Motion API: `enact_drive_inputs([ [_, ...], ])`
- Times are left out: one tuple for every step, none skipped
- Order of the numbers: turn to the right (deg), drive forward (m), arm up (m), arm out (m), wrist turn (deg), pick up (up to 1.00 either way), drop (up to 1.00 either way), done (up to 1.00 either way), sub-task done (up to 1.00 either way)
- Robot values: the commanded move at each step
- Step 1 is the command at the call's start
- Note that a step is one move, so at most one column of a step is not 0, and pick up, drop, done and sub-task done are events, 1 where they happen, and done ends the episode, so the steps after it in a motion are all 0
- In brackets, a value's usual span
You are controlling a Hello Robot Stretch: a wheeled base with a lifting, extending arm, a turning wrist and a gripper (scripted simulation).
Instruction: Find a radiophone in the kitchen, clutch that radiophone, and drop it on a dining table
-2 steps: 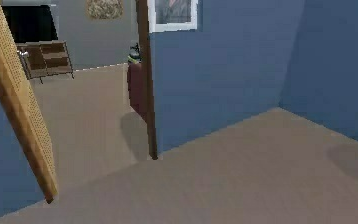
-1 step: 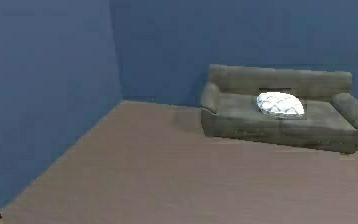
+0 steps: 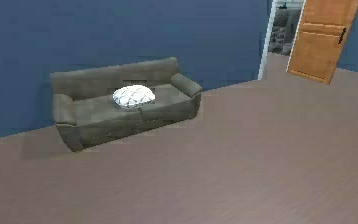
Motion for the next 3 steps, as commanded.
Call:
enact_drive_inputs([
  [0.0,0.25,0.00,0.00,0.0,0.00,0.00,0.00,0.00],
  [30.0,0.00,0.00,0.00,0.0,0.00,0.00,0.00,0.00],
  [3.0,0.00,0.00,0.00,0.0,0.00,0.00,0.00,0.00],
])
